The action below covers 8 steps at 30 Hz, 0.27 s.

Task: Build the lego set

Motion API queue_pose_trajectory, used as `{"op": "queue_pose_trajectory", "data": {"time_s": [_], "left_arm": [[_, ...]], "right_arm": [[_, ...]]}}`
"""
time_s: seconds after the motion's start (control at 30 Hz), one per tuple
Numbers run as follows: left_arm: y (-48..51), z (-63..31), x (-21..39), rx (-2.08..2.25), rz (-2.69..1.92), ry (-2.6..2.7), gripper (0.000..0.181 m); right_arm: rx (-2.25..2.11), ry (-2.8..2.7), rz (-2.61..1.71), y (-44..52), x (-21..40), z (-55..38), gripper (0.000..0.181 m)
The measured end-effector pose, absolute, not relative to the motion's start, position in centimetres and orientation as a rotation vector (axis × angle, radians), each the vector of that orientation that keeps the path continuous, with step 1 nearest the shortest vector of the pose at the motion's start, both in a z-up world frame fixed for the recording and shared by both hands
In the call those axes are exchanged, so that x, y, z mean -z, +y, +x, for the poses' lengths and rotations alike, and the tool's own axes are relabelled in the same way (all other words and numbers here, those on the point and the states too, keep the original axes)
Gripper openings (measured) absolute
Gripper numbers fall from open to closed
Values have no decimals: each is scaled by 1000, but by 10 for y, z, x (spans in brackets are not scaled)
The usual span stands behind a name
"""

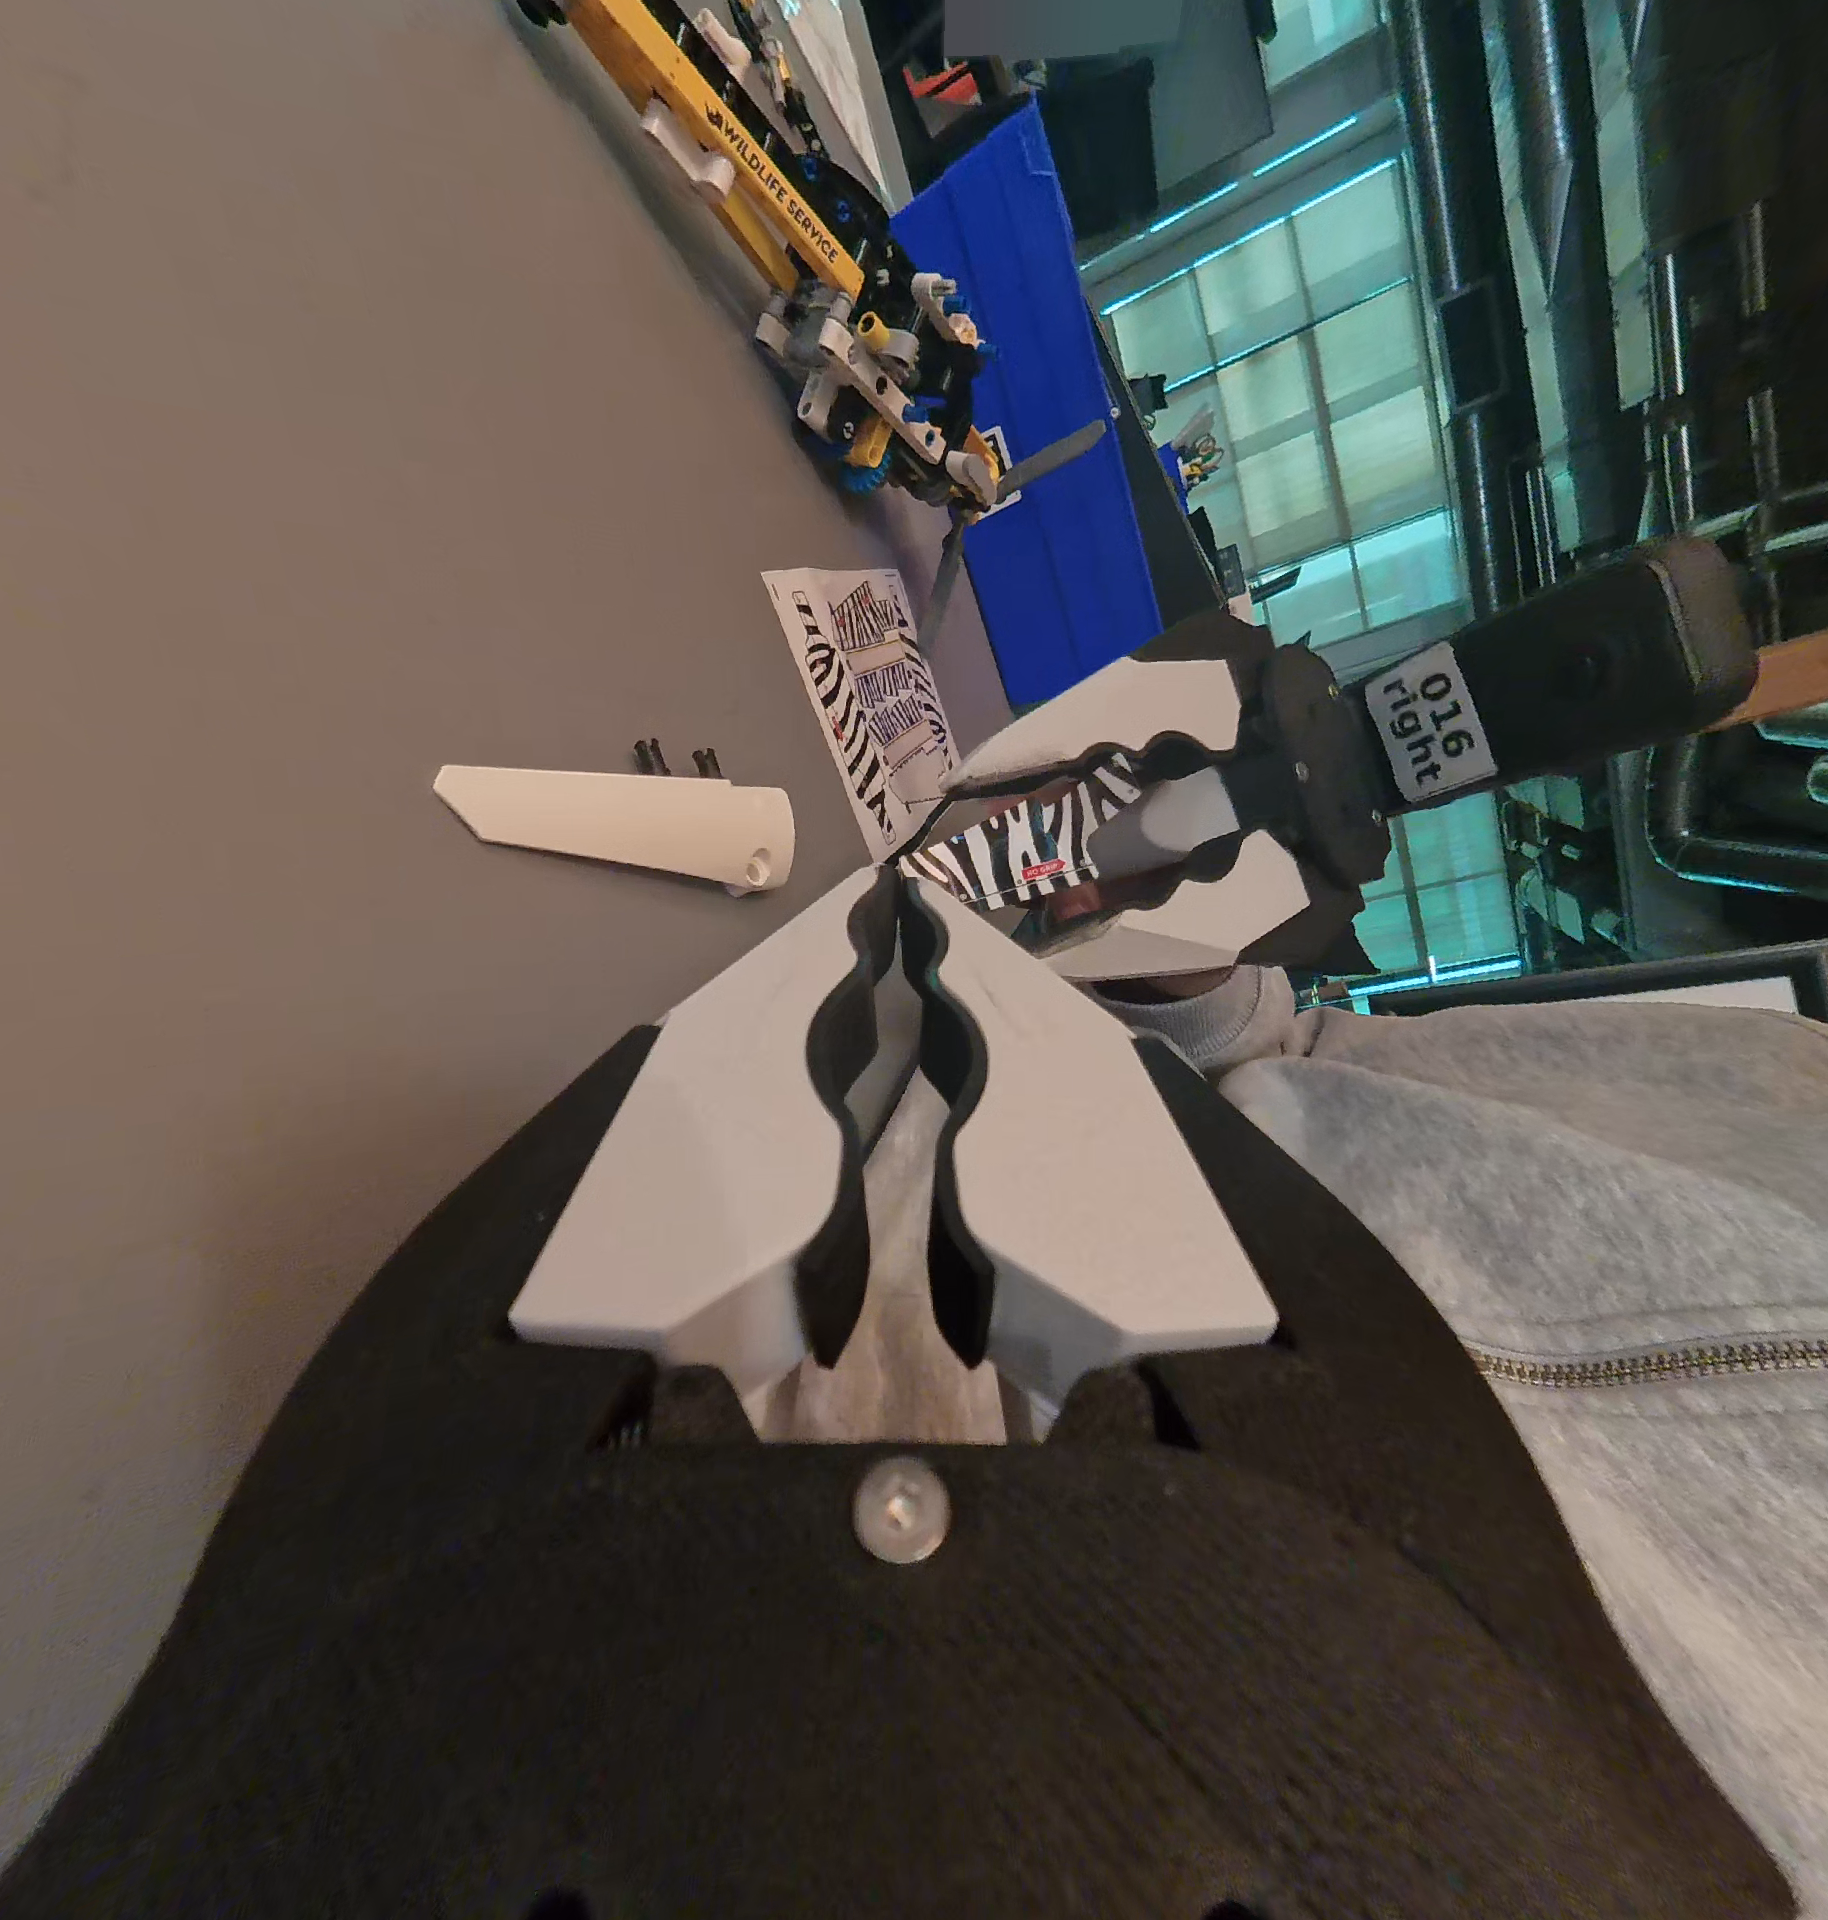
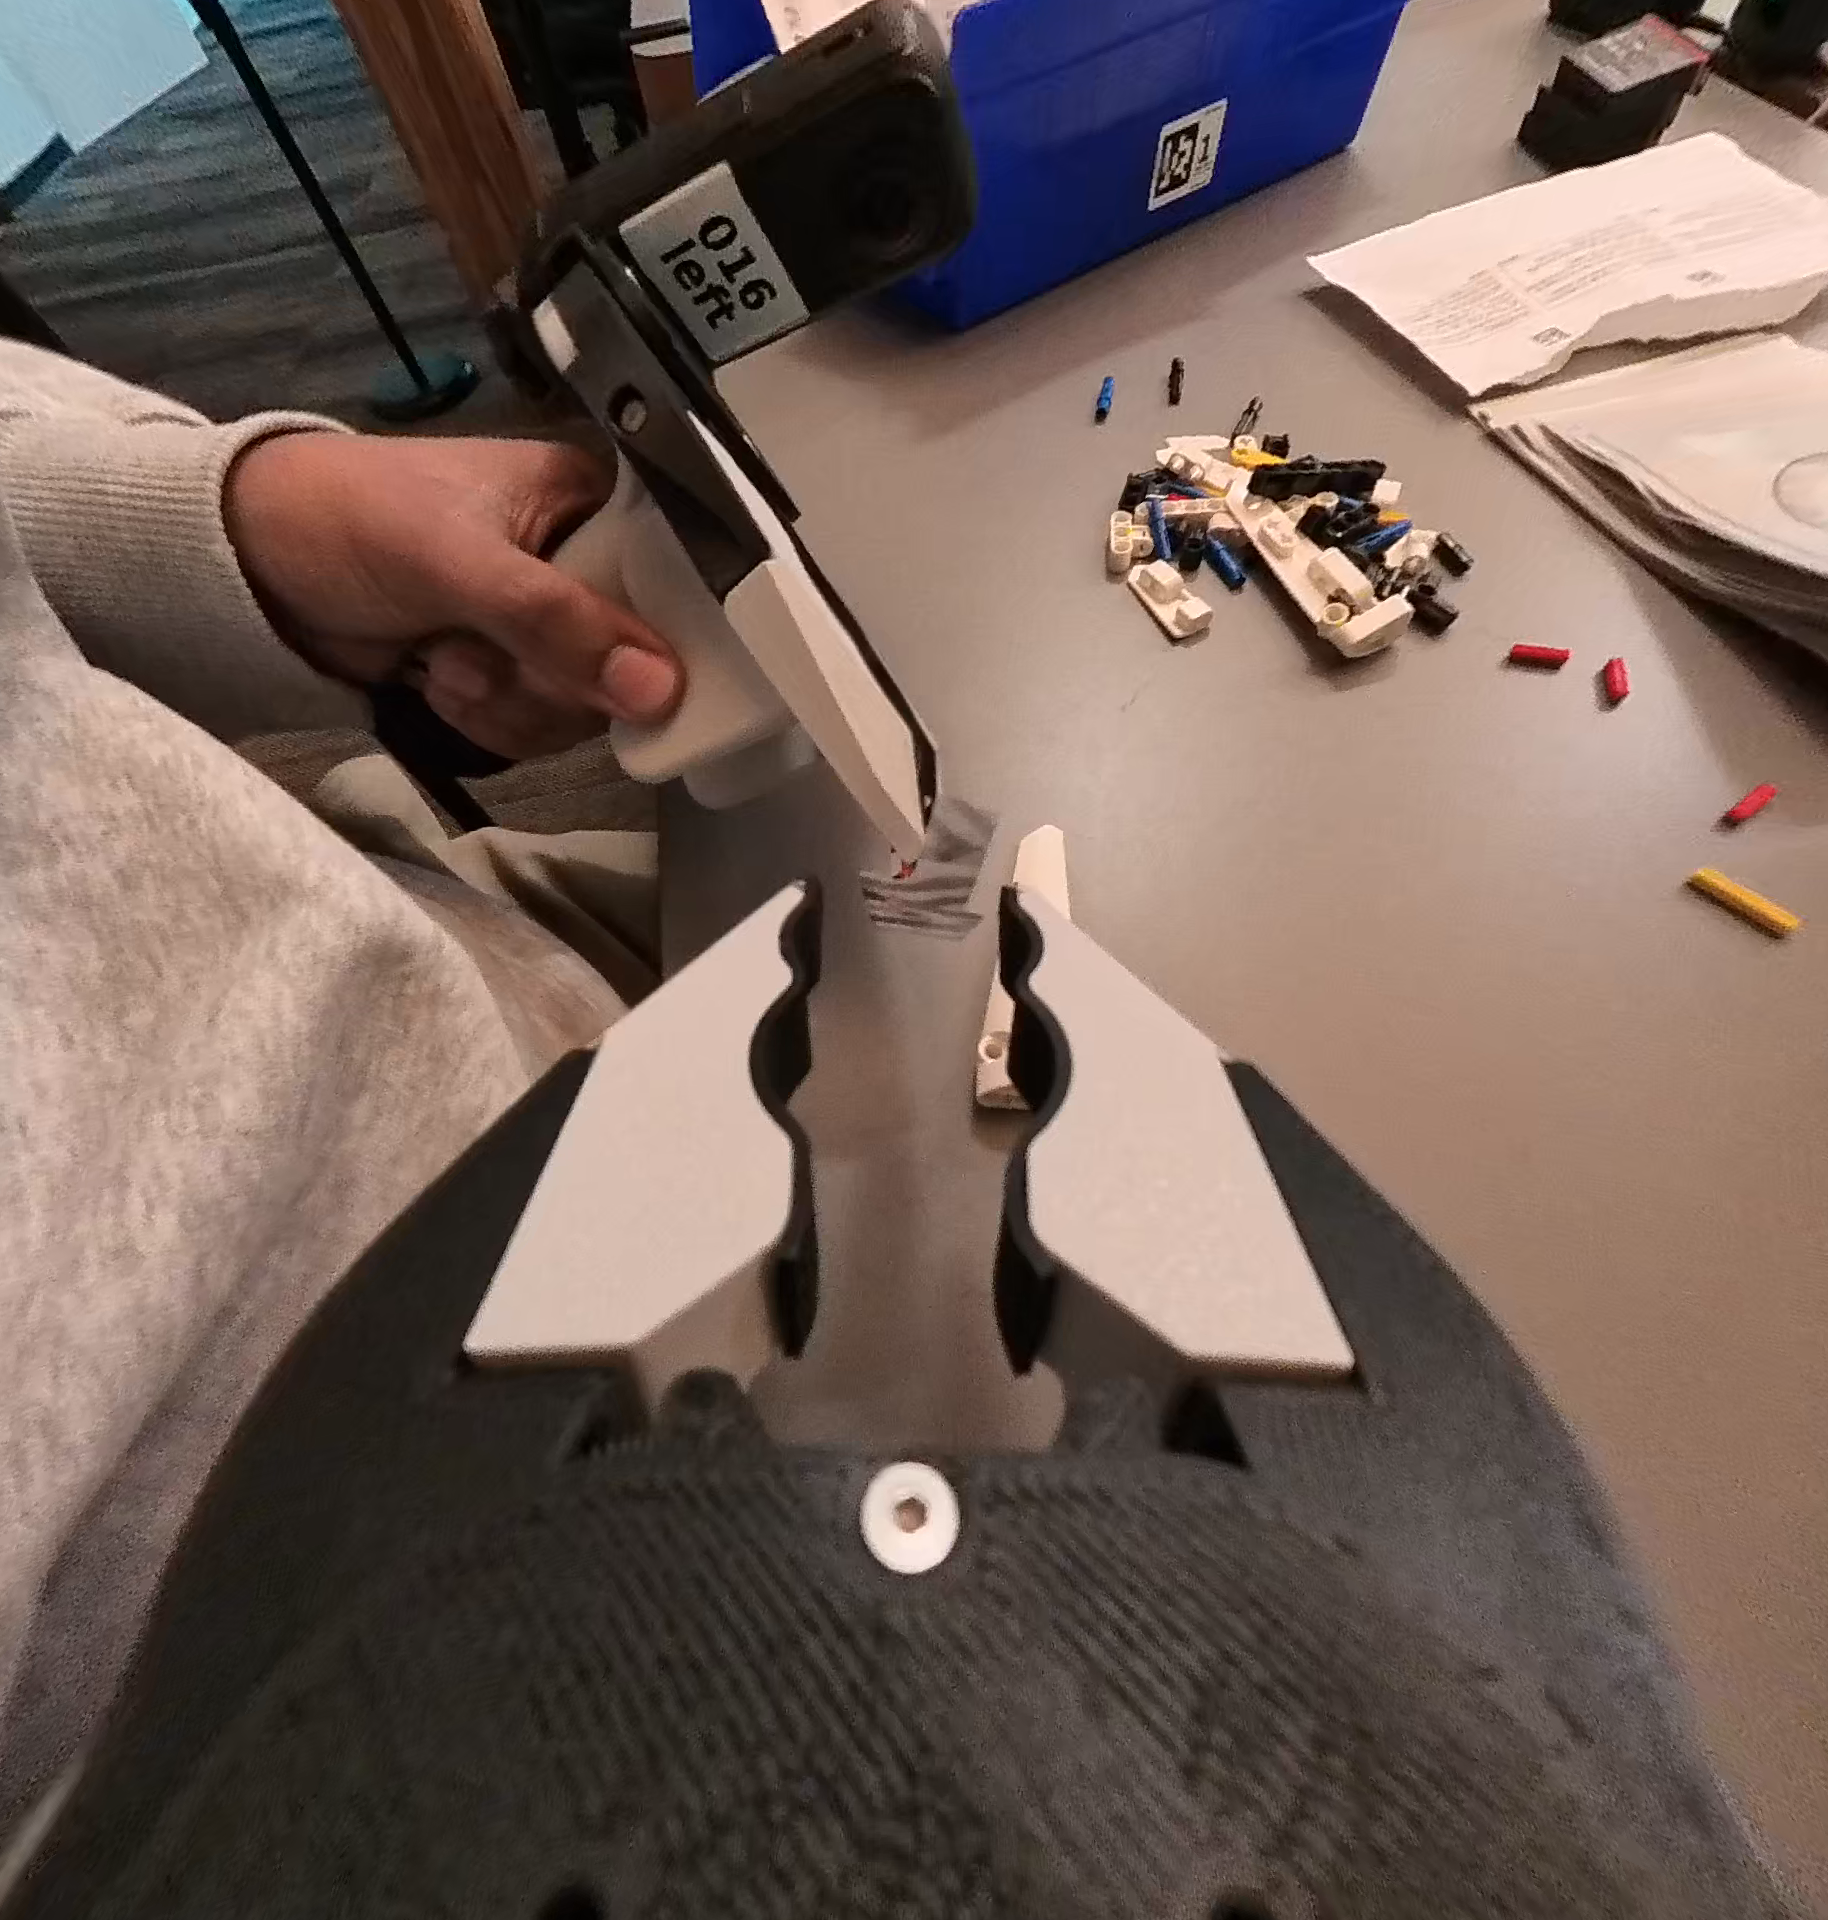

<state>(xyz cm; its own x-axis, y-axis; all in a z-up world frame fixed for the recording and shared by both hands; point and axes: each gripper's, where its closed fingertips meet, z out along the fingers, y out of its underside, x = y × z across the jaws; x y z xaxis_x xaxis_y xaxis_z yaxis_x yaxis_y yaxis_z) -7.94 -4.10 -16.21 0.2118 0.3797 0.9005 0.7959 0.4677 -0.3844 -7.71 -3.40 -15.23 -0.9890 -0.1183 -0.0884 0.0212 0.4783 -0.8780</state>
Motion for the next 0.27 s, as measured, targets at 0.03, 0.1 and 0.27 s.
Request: {"op": "queue_pose_trajectory", "data": {"time_s": [0.03, 0.1, 0.27], "left_arm": [[-41, -79, 162, 397, -1124, -1392, 0], [-40, -79, 163, 400, -1126, -1390, 0], [-40, -80, 162, 399, -1120, -1381, 0]], "right_arm": [[1527, 2570, -64, -34, 153, -77, 33], [1516, 2546, -22, -35, 152, -77, 28], [1509, 2531, 14, -36, 153, -79, 20]]}}
